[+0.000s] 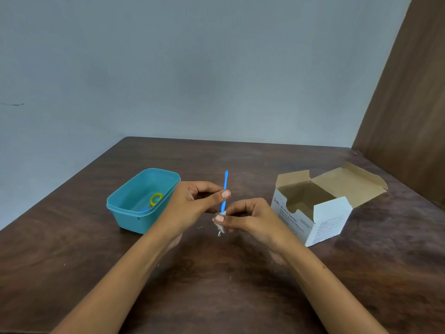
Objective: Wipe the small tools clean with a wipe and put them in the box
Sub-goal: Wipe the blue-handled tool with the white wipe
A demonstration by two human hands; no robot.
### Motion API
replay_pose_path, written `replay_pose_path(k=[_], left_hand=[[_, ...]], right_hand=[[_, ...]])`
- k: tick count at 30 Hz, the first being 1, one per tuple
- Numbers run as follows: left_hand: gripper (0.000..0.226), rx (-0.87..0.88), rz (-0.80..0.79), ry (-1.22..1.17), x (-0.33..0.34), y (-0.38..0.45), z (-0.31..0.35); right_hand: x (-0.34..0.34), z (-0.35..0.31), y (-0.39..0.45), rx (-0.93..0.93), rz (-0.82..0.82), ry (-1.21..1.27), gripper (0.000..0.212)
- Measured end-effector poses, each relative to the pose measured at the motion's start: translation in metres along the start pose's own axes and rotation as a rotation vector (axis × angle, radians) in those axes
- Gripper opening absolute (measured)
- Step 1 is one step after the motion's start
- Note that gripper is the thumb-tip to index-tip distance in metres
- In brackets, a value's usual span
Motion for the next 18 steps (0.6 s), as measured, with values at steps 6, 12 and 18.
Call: replay_pose_path(k=[6, 12, 18], left_hand=[[0.015, -0.008, 0.0, -0.035, 0.001, -0.001, 0.0], [0.01, -0.055, 0.146, -0.088, -0.003, -0.002, -0.002], [0.01, -0.072, 0.223, -0.093, -0.009, -0.001, -0.001]], right_hand=[[-0.005, -0.003, -0.001, -0.031, 0.052, 0.137, 0.009], [-0.002, 0.005, 0.001, 0.067, -0.019, 0.077, 0.012], [-0.006, 0.008, 0.002, 0.101, -0.001, 0.053, 0.019]])
Point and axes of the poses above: each hand's wrist, its own y-axis towards the middle knuckle, its own x-axis out of the palm, z = x × y, the point moved 5 cm from there along y, towards the middle knuckle, and after that the axes turned 13 degrees about x, right-handed, at the moved point
